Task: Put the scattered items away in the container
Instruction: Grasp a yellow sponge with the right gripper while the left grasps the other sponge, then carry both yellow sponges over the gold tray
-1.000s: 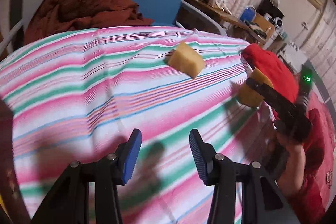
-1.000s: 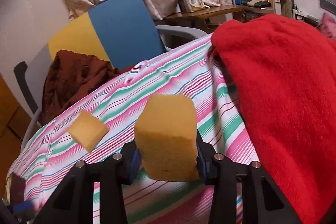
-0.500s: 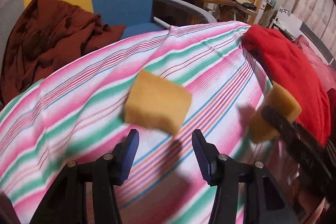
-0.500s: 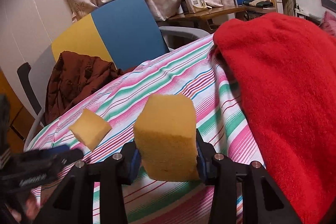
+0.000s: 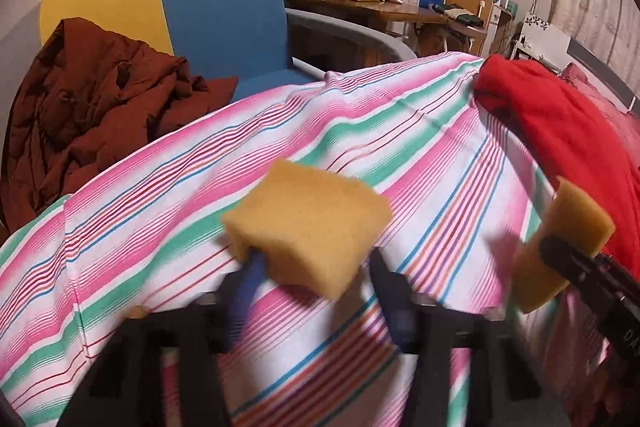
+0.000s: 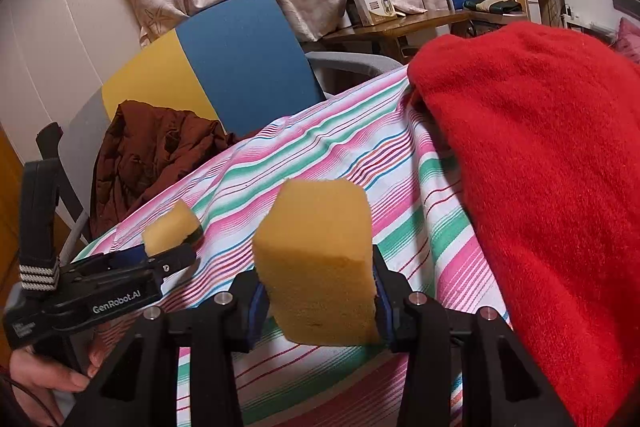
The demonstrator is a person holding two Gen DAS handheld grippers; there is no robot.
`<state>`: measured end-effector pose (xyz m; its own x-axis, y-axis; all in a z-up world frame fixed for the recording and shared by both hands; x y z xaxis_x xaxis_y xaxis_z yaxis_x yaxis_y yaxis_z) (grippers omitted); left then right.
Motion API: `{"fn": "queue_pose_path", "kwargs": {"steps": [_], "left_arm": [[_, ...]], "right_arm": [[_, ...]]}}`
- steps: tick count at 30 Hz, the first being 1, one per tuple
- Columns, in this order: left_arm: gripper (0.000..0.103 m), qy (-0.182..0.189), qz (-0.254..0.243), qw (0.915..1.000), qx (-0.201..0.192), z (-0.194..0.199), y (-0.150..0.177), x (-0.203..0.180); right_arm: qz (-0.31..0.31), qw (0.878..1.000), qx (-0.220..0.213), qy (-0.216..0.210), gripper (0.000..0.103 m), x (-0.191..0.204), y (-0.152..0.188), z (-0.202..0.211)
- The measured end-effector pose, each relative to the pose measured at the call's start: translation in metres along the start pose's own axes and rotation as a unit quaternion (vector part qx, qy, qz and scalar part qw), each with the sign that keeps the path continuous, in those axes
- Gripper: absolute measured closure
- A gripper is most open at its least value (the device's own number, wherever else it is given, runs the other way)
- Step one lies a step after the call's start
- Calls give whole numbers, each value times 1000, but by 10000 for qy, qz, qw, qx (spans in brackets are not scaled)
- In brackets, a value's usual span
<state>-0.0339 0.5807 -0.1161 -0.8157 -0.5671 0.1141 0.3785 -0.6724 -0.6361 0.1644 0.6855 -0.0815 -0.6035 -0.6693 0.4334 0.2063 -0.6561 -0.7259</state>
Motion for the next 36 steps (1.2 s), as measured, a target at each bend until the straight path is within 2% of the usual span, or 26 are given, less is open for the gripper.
{"fn": "queue_pose_path", "kwargs": {"steps": [4, 7, 14, 17, 24, 28, 32, 36], "left_arm": [[63, 104, 213, 9996, -124, 5, -1, 7], [67, 22, 317, 9992, -242, 12, 3, 11], [67, -191, 821, 9946, -614, 45, 23, 33], [67, -223, 843, 9936, -714, 62, 37, 36], [67, -333, 844, 9929, -769, 92, 73, 40], [67, -401, 1044, 9911, -720, 104, 95, 54], [67, -387, 1502, 9855, -681, 117, 116, 73], [68, -281, 1605, 9837, -761, 137, 125, 74]], "right_arm": [[49, 10000, -4, 44, 59, 1, 0, 0], [104, 9999, -4, 93, 59, 2, 0, 0], [261, 9994, 8, 211, 59, 6, 0, 0], [397, 9989, -5, 234, 59, 11, 1, 1], [1293, 9909, -119, 366, 59, 46, 4, 7], [1790, 9829, -140, 416, 59, 69, 13, 13], [2051, 9778, -149, 397, 59, 84, 24, 21], [2310, 9723, -73, 336, 59, 102, 39, 30]]}}
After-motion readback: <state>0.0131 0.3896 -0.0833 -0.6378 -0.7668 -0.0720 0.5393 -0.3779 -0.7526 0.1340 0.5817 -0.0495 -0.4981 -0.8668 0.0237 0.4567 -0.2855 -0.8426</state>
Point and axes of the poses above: each gripper's, at about its wrist camera, not at the fingertips, and z roughly against the way its jaws point, x to its left, y to its underside, the point moved 6 cm from there along -z, roughly the way its jaws point, and after that the axes turned 10 degrees about -y, right-handed, at the moved point
